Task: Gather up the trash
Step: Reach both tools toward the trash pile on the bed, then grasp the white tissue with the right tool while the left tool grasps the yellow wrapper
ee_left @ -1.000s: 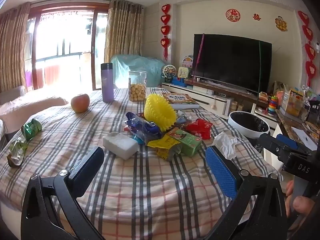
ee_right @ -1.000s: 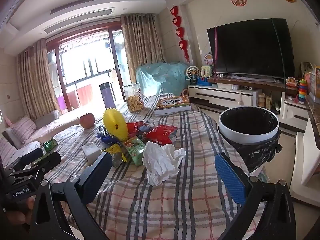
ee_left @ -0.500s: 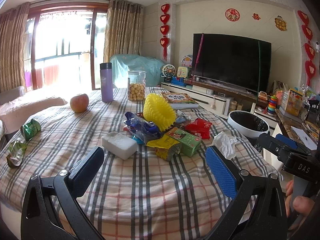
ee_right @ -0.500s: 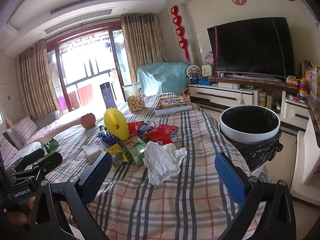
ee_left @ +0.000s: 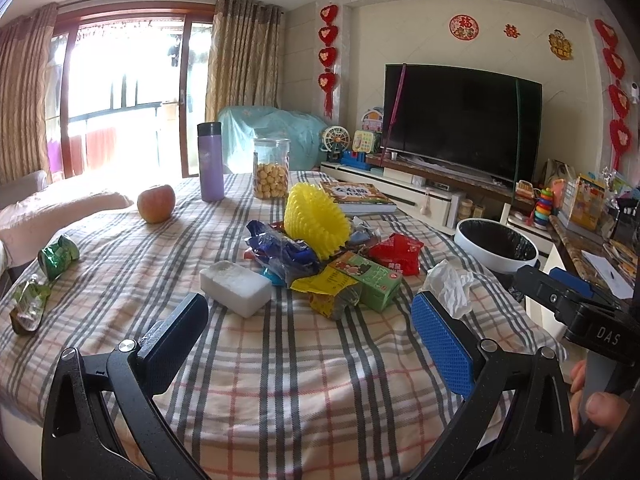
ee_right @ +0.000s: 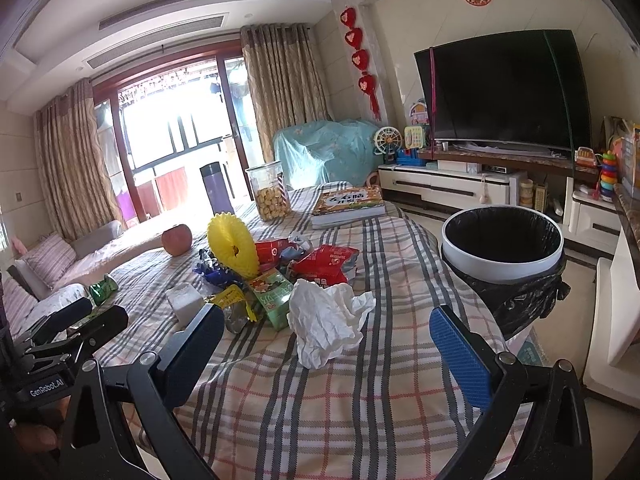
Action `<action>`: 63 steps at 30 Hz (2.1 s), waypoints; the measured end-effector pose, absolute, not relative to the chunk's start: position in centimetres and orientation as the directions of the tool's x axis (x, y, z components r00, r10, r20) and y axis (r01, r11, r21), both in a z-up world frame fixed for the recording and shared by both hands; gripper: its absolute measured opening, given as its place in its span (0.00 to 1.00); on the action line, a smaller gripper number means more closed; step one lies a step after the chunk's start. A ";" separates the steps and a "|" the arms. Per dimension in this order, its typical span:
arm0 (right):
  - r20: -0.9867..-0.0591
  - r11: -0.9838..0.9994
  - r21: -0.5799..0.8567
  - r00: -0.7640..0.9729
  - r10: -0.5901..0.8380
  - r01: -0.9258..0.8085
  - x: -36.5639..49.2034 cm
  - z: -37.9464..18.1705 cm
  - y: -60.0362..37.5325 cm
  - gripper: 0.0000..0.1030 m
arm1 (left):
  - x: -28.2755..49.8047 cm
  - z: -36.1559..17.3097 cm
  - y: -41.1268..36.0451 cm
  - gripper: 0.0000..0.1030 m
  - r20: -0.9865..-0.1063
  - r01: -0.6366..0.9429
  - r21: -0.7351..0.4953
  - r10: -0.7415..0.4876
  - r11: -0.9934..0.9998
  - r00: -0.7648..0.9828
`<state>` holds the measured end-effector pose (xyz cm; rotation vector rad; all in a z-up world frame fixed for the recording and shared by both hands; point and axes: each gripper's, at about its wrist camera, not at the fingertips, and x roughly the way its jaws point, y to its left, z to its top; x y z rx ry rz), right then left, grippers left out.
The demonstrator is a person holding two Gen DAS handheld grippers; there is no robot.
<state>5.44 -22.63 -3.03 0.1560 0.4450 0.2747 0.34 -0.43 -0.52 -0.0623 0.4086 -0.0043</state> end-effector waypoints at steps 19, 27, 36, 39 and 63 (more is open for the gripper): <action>-0.510 0.931 0.279 0.785 0.350 -0.234 8.5 -5.2 -23.3 1.00 | 4.5 -3.4 -0.1 1.00 -0.532 -0.005 -0.029 -0.011 1.000 0.847; -0.579 0.919 0.316 0.720 0.383 -0.234 11.7 -7.5 -23.7 1.00 | 8.4 -5.4 -0.1 0.97 -0.577 0.002 -0.039 -0.024 0.999 0.816; -0.626 0.910 0.338 0.666 0.407 -0.239 14.7 -9.5 -23.1 0.99 | 13.2 -8.1 -0.2 0.72 -0.665 -0.009 -0.061 -0.034 0.998 0.746; -0.634 0.910 0.348 0.658 0.407 -0.228 15.5 -10.0 -23.3 0.99 | 14.1 -8.8 -0.3 0.59 -0.683 -0.012 -0.064 -0.035 0.998 0.729; -0.571 0.888 0.390 0.693 0.441 -0.244 14.6 -7.7 -27.7 0.41 | 12.7 -5.5 -6.2 0.02 -0.642 0.169 -0.138 -0.218 0.976 0.735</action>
